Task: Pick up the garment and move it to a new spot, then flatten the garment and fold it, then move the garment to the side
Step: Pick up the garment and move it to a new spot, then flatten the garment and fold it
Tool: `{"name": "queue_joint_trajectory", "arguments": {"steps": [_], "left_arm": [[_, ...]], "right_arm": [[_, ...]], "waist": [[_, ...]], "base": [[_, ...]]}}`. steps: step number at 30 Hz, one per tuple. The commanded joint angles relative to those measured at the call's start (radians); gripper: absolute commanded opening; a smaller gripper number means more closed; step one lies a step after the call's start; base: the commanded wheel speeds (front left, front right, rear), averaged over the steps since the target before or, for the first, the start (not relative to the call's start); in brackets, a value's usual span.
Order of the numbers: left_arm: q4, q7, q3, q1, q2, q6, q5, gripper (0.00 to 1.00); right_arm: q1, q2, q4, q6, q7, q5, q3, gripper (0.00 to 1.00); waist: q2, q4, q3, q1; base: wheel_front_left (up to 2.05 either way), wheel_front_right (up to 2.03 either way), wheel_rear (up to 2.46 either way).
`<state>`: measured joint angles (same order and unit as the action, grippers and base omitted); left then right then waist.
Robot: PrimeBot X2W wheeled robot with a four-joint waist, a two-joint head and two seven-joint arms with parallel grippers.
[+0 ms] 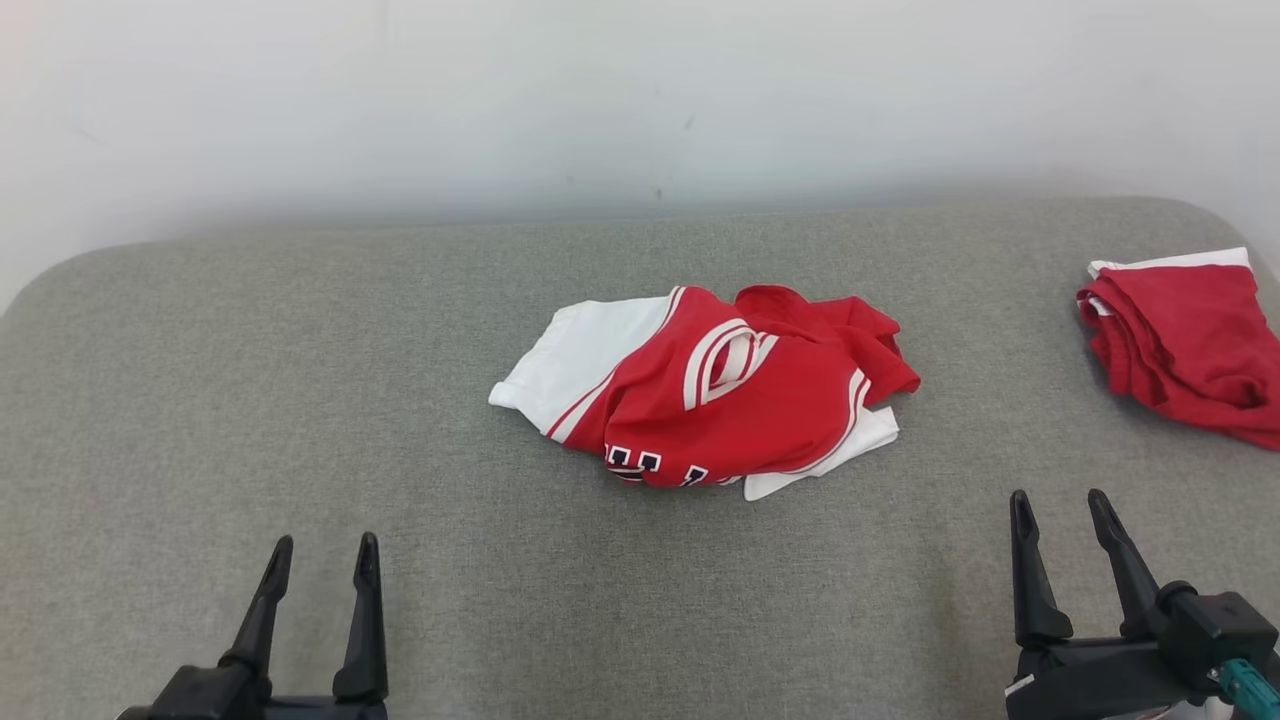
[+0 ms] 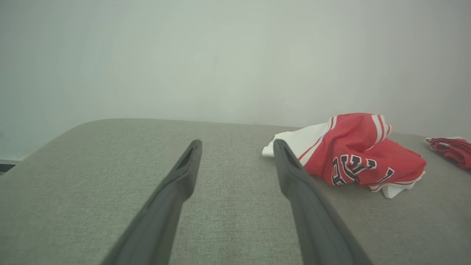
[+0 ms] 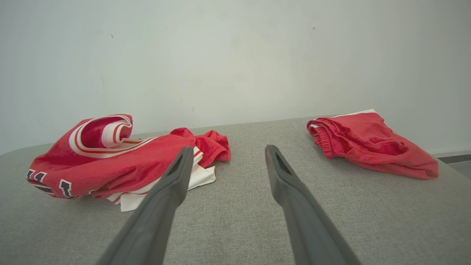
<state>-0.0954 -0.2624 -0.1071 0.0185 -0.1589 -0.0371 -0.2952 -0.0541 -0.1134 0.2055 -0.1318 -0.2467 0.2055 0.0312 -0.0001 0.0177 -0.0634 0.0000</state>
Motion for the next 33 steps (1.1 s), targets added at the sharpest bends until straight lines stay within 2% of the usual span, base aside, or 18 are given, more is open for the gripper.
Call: {"name": "queue_joint_trajectory", "arguments": {"steps": [1, 23, 33], "left_arm": [[0.007, -0.003, 0.013, -0.022, 0.010, -0.007, 0.011, 1.00], [-0.014, -0.003, 0.072, -0.048, 0.073, -0.067, 0.067, 1.00], [-0.022, -0.003, 0.066, -0.013, 0.091, -0.076, 0.088, 1.00]], "right_arm": [[0.018, -0.005, -0.002, 0.003, 0.000, 0.007, 0.005, 1.00], [0.023, -0.002, 0.016, 0.003, 0.008, 0.017, 0.000, 1.00], [-0.115, -0.066, 0.087, 0.003, 0.064, 0.015, -0.037, 1.00]], "waist": [[0.0001, -0.004, 0.002, 0.0000], [0.0001, -0.016, -0.005, 0.0000], [0.0001, -0.042, -0.033, 0.0000]], "base": [[0.00, 0.00, 0.00], [0.00, 0.00, 0.00], [0.00, 0.00, 0.00]]}}
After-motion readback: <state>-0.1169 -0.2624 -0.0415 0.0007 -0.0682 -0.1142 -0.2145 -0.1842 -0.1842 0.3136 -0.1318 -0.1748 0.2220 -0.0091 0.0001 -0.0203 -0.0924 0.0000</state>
